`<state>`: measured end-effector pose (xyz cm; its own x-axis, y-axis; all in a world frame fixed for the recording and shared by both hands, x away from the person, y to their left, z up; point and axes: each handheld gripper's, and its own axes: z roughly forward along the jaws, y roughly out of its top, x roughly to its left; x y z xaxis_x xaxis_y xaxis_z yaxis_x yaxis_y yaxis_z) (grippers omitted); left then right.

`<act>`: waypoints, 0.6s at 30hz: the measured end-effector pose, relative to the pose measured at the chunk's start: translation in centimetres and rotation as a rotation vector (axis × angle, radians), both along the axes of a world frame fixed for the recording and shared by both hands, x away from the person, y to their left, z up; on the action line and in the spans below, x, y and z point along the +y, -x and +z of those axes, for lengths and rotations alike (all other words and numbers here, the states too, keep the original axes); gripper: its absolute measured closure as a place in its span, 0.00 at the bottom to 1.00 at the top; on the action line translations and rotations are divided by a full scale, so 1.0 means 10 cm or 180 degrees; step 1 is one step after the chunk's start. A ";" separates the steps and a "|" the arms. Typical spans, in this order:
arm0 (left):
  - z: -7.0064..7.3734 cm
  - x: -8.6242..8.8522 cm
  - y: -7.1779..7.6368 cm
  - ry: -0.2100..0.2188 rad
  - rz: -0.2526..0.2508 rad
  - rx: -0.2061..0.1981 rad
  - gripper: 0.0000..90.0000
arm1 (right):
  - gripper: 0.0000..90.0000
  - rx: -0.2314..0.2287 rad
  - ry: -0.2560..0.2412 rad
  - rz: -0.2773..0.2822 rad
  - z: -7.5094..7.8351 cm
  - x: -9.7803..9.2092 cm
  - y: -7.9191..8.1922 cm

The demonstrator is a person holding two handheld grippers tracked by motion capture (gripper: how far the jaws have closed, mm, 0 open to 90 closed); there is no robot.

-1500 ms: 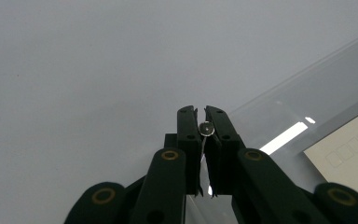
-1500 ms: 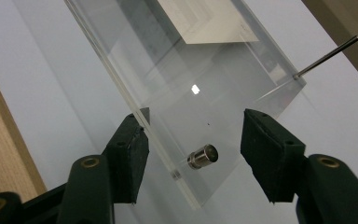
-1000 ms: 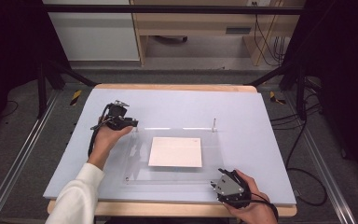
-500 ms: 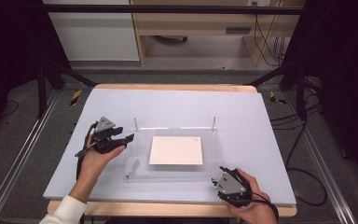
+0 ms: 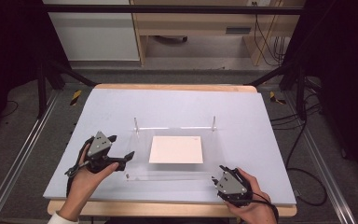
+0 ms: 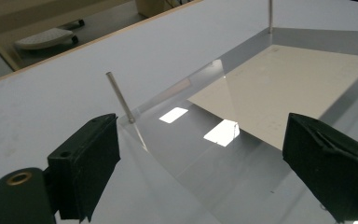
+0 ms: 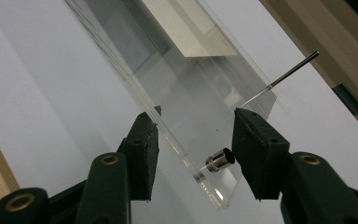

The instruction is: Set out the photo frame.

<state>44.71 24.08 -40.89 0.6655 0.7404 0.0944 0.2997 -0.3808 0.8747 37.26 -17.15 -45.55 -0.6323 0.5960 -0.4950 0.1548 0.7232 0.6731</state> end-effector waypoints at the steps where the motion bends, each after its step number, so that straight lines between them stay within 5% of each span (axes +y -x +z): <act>1: 0.00 0.00 0.03 -0.0002 -0.0016 -0.0018 0.12 | 0.58 -0.0003 -0.0010 -0.0005 0.00 0.00 0.00; 8: 0.00 -0.10 0.30 -0.0356 -0.0202 -0.0321 0.11 | 0.58 -0.0016 -0.0013 -0.0009 0.01 0.01 0.01; 16: -0.05 -0.20 0.48 -0.0581 -0.0357 -0.0370 0.12 | 0.59 -0.0059 -0.0026 -0.0028 0.02 0.01 0.01; 18: -0.08 -0.23 0.52 -0.0726 -0.0411 -0.0389 0.13 | 0.59 -0.0058 -0.0034 -0.0029 0.03 0.01 0.01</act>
